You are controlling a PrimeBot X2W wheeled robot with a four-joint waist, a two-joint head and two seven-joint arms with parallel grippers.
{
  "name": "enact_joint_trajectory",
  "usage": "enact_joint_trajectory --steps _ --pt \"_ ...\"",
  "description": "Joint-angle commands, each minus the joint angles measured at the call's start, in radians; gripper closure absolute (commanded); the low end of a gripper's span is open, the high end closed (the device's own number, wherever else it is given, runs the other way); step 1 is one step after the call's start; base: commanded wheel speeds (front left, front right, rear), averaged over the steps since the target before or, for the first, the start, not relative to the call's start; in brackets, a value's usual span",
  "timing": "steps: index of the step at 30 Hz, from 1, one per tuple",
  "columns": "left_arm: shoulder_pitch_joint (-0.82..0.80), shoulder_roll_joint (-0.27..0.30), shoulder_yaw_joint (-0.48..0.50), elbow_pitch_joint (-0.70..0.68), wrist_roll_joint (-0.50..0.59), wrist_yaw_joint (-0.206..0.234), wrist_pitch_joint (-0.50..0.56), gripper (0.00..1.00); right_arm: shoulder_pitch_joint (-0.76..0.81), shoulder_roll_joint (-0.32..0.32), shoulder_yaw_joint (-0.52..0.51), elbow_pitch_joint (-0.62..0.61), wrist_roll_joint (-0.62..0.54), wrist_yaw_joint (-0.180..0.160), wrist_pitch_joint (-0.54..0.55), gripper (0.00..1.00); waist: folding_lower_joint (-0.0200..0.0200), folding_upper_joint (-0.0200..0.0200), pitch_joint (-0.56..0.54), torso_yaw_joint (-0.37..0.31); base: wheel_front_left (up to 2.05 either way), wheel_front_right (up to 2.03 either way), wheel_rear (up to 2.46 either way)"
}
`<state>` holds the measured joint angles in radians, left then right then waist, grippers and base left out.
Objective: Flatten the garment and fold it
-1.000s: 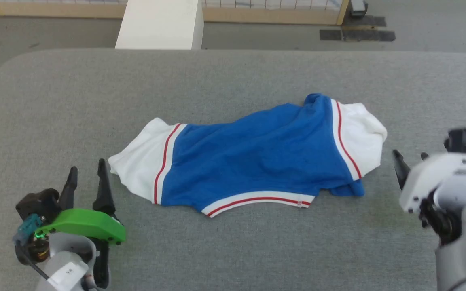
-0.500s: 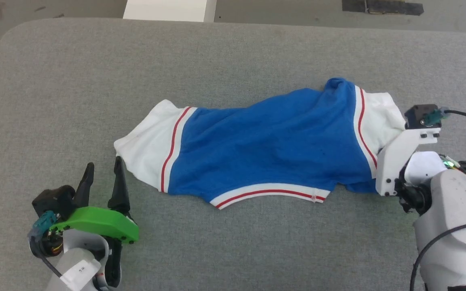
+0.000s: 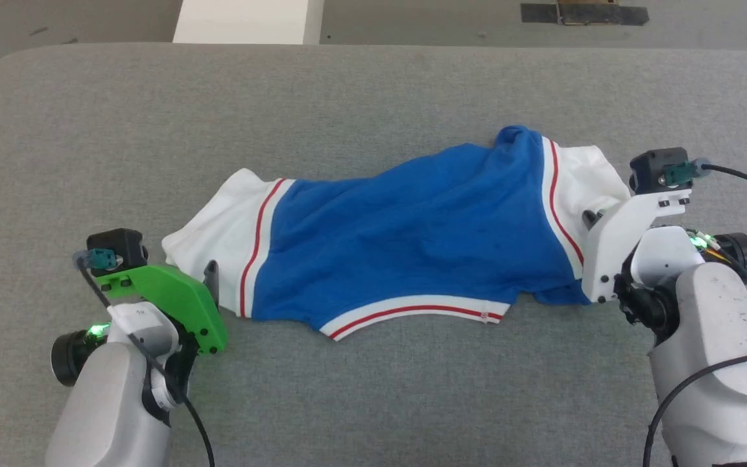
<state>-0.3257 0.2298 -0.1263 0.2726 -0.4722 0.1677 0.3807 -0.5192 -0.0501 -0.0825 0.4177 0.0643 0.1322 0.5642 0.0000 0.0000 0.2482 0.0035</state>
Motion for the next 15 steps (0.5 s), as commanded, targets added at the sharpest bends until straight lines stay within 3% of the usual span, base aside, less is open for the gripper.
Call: enact_joint_trajectory --steps 1,2,3,4,5,11,15 --pt "-0.016 0.008 -0.007 0.019 -0.003 -0.001 0.028 0.00 0.012 0.000 0.011 -0.012 0.009 -0.002 0.002 1.00 0.0000 0.0000 0.010 -0.014 0.00 0.00 0.00" --pt "-0.022 0.011 -0.011 0.031 -0.007 -0.005 0.045 0.05 0.014 0.000 0.019 -0.017 0.012 -0.002 0.003 1.00 0.0000 0.0000 0.013 -0.018 0.00 0.00 0.00" --pt "-0.024 0.012 -0.012 0.041 -0.011 -0.008 0.053 0.62 0.016 0.000 0.023 -0.020 0.014 -0.002 0.005 1.00 0.0000 0.0000 0.014 -0.021 0.00 0.00 0.00" --pt "-0.027 0.013 -0.013 0.051 -0.016 -0.013 0.057 0.95 0.018 0.000 0.028 -0.025 0.014 -0.002 0.006 1.00 0.0000 0.0000 0.015 -0.024 0.00 0.00 0.00" --pt "-0.028 0.012 -0.013 0.057 -0.021 -0.018 0.059 1.00 0.021 0.000 0.031 -0.028 0.014 -0.002 0.007 1.00 0.0000 0.0000 0.016 -0.026 0.00 0.00 0.00" --pt "-0.026 -0.006 0.006 0.051 -0.070 -0.056 0.017 1.00 0.041 -0.017 0.027 -0.054 0.028 -0.002 0.005 1.00 0.0000 0.0000 0.008 -0.022 0.00 0.00 0.00" --pt "-0.064 -0.032 0.044 -0.002 -0.146 -0.098 -0.007 1.00 0.032 -0.014 -0.016 -0.103 0.135 -0.002 0.019 1.00 0.0000 0.0000 -0.007 -0.007 0.00 0.00 0.00"
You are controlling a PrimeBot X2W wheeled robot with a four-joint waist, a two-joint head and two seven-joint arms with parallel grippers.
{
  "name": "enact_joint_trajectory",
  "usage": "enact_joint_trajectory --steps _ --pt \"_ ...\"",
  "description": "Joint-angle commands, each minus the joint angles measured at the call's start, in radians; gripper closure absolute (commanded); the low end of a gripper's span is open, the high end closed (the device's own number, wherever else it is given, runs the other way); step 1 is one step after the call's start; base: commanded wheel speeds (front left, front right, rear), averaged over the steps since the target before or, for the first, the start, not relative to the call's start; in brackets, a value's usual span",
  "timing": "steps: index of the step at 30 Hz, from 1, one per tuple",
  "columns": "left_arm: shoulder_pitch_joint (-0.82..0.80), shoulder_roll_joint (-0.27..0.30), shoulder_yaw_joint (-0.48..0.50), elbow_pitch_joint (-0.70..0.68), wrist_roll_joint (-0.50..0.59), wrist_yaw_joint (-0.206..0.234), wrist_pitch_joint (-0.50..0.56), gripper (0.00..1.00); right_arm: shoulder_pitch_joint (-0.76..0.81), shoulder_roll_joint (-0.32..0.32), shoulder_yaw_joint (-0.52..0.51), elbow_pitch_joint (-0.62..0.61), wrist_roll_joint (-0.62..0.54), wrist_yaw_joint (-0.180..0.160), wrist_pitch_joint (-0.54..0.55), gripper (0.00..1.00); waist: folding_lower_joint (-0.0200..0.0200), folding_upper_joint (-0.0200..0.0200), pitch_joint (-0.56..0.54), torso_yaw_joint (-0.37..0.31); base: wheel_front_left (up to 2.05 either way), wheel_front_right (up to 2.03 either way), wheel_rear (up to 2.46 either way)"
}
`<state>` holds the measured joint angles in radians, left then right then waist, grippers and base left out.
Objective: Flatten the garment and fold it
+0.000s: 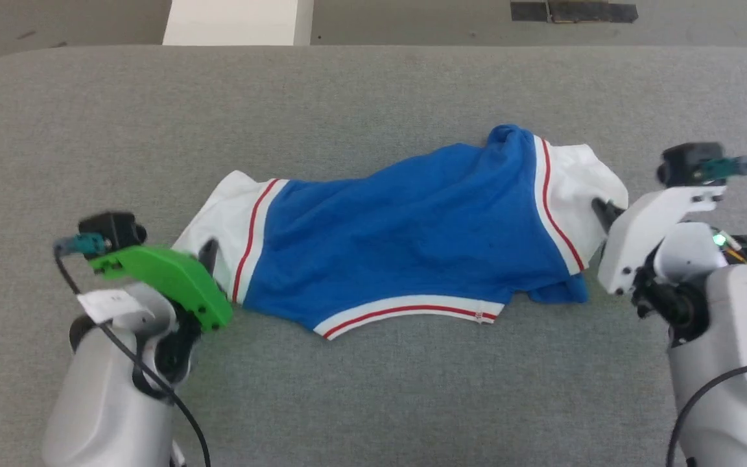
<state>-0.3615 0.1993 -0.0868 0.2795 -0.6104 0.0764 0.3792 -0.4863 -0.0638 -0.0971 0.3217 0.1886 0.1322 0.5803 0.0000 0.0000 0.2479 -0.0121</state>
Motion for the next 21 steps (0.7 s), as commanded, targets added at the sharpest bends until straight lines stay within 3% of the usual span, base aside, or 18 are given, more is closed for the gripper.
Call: enact_joint_trajectory --steps 1,7,12,16,21 --pt "-0.053 -0.001 0.012 -0.029 -0.024 -0.017 -0.003 1.00 -0.013 0.001 -0.014 -0.031 0.057 -0.002 0.019 1.00 0.0000 0.0000 -0.010 0.013 0.00 0.00 0.00" --pt "-0.289 0.050 0.027 -0.077 -0.044 -0.036 0.071 1.00 -0.174 -0.007 -0.060 -0.159 0.206 -0.002 0.164 1.00 0.0000 0.0000 -0.002 0.019 0.00 0.00 0.00" --pt "-0.536 0.121 0.002 0.041 0.022 -0.012 0.144 1.00 -0.402 0.006 -0.123 -0.130 0.188 -0.002 0.266 1.00 0.0000 0.0000 0.054 0.006 0.00 0.00 0.00" --pt "-0.747 0.131 -0.004 0.113 0.054 -0.001 0.129 1.00 -0.626 0.012 -0.188 -0.057 0.147 -0.002 0.255 1.00 0.0000 0.0000 0.124 0.000 0.00 0.00 0.00" --pt "-0.973 0.153 -0.024 0.185 0.119 -0.002 0.049 1.00 -0.898 0.013 -0.196 0.084 0.149 -0.002 0.128 1.00 0.0000 0.0000 0.193 -0.007 0.00 0.00 0.00"
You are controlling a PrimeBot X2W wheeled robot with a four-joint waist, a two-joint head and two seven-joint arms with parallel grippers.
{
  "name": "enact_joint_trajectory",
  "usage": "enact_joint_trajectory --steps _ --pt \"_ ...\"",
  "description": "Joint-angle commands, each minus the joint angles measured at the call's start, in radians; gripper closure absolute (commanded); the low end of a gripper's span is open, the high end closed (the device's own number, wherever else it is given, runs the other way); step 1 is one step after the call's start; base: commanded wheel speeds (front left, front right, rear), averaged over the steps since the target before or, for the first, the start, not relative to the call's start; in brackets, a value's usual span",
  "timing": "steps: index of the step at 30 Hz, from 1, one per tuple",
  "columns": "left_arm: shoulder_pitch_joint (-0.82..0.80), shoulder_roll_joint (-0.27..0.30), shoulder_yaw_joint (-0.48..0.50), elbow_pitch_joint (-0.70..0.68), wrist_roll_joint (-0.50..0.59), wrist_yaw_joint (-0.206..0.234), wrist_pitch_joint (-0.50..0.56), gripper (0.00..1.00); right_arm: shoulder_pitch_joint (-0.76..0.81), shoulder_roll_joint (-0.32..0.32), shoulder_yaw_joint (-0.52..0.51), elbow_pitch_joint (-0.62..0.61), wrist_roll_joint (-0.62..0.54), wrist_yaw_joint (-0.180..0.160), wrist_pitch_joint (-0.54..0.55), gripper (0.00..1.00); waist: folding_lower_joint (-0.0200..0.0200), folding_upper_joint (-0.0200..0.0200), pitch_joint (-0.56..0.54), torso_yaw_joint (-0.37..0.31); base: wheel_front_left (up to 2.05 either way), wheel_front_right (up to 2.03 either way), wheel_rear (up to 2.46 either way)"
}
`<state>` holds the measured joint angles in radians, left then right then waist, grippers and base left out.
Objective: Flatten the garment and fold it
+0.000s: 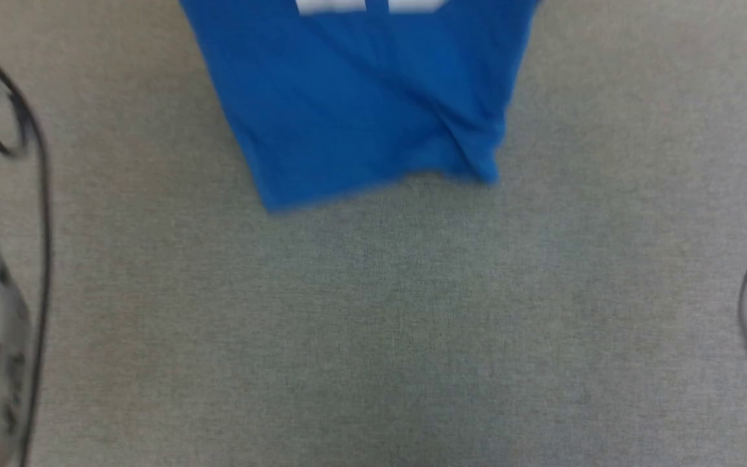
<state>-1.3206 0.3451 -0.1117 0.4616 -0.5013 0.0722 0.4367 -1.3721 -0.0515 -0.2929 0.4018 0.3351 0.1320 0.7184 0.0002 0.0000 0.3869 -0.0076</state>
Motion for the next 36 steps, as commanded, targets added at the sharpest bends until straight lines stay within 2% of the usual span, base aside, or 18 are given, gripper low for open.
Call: enact_joint_trajectory --steps 1,9,14,18,23,28,31,33,36 --pt "-0.051 0.017 -0.007 0.015 0.028 -0.003 -0.030 1.00 -0.061 0.001 -0.001 0.033 0.005 -0.001 -0.045 1.00 -0.0002 0.0000 0.063 -0.013 0.00 0.00 0.00" --pt "-0.232 0.033 -0.007 0.074 0.067 -0.037 -0.218 1.00 -0.289 0.001 0.009 0.197 -0.002 -0.001 -0.268 1.00 -0.0002 0.0000 0.086 -0.015 0.00 0.00 0.00" --pt "-0.238 0.021 -0.008 0.121 0.051 -0.072 -0.285 1.00 -0.300 0.001 0.014 0.255 0.002 -0.001 -0.319 1.00 -0.0002 0.0000 0.078 -0.007 0.00 0.00 0.00" --pt "-0.150 0.012 -0.022 0.173 0.035 -0.107 -0.304 1.00 -0.217 0.001 0.043 0.267 0.027 -0.001 -0.324 1.00 -0.0002 0.0000 0.044 0.002 0.00 0.00 0.00" --pt "0.045 -0.004 -0.038 0.219 0.008 -0.143 -0.340 1.00 0.008 0.001 0.093 0.213 0.083 -0.001 -0.309 1.00 -0.0002 0.0000 -0.046 0.010 0.00 0.00 0.00" --pt "0.273 -0.045 -0.037 0.206 -0.041 -0.162 -0.392 1.00 0.325 -0.014 0.124 0.069 0.197 -0.001 -0.283 1.00 -0.0002 0.0000 -0.155 0.025 0.00 0.00 0.00" --pt "0.458 -0.070 -0.033 0.164 -0.070 -0.163 -0.420 1.00 0.562 -0.029 0.120 -0.048 0.264 -0.001 -0.268 1.00 -0.0002 0.0000 -0.220 0.031 0.00 0.00 0.00" --pt "0.590 -0.084 -0.035 0.135 -0.086 -0.159 -0.424 1.00 0.725 -0.040 0.142 -0.126 0.262 -0.001 -0.248 1.00 -0.0002 0.0000 -0.255 0.031 0.00 0.00 0.00" --pt "0.773 -0.102 -0.042 0.080 -0.098 -0.137 -0.425 1.00 0.941 -0.026 0.125 -0.230 0.297 -0.001 -0.224 1.00 -0.0002 0.0000 -0.294 0.038 0.00 0.00 0.00"
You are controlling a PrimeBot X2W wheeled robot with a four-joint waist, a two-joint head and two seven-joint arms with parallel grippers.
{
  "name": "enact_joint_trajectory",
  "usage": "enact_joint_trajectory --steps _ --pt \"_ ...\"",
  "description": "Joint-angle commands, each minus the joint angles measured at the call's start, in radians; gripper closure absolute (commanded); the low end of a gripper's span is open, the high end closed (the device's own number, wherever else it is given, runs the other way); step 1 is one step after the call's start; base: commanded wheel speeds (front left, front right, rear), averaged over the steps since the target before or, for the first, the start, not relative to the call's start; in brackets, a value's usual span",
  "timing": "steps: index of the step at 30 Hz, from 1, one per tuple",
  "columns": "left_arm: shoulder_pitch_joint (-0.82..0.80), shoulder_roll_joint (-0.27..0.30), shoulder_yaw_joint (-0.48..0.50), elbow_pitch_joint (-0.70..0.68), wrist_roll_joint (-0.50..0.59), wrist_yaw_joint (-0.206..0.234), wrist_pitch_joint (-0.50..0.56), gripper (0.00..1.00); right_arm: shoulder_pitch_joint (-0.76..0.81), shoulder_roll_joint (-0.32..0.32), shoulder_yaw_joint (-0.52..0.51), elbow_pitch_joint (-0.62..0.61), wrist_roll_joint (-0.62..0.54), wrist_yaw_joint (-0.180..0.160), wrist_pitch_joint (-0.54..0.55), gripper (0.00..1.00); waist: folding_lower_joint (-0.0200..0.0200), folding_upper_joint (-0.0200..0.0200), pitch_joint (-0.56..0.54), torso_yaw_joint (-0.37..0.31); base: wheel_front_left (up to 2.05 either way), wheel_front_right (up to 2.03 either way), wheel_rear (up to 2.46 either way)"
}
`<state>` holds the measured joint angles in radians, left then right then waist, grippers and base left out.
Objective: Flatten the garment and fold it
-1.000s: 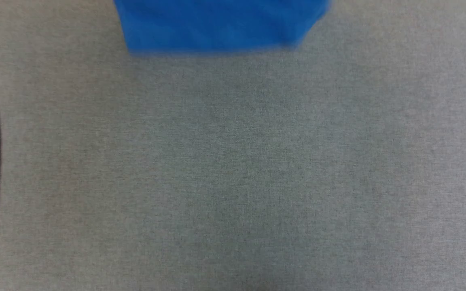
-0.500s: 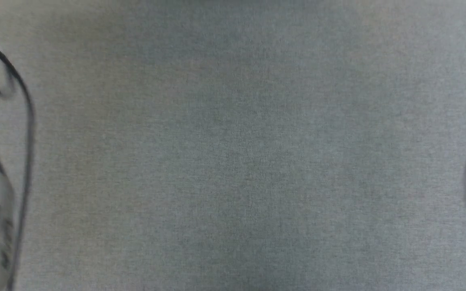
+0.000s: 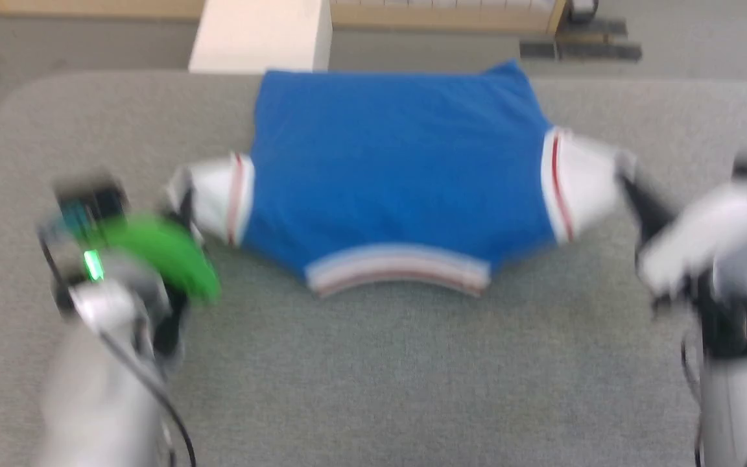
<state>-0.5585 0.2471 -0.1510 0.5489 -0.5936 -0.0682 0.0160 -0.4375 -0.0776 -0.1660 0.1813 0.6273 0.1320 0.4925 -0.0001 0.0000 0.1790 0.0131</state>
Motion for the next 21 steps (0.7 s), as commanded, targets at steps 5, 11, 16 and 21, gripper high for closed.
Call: enact_joint_trajectory --steps 5,11,16,21 --pt "0.297 -0.027 -0.014 -0.107 -0.041 0.039 0.044 1.00 0.309 0.021 -0.066 -0.156 0.053 -0.001 0.037 1.00 0.0001 0.0000 -0.128 0.022 0.00 0.00 0.00" --pt "0.569 -0.007 0.032 -0.249 -0.094 0.139 0.134 1.00 0.574 0.027 -0.109 -0.279 0.057 -0.001 0.092 1.00 0.0001 0.0000 -0.156 0.019 0.00 0.00 0.00" --pt "0.718 0.051 0.054 -0.388 -0.080 0.239 0.235 1.00 0.685 0.027 -0.138 -0.375 -0.017 -0.001 0.149 1.00 0.0001 0.0000 -0.160 0.017 0.00 0.00 0.00" --pt "0.727 0.082 -0.025 -0.448 -0.009 0.262 0.308 1.00 0.665 0.027 -0.047 -0.418 -0.217 -0.001 0.261 1.00 0.0001 0.0000 -0.151 0.019 0.00 0.00 0.00"
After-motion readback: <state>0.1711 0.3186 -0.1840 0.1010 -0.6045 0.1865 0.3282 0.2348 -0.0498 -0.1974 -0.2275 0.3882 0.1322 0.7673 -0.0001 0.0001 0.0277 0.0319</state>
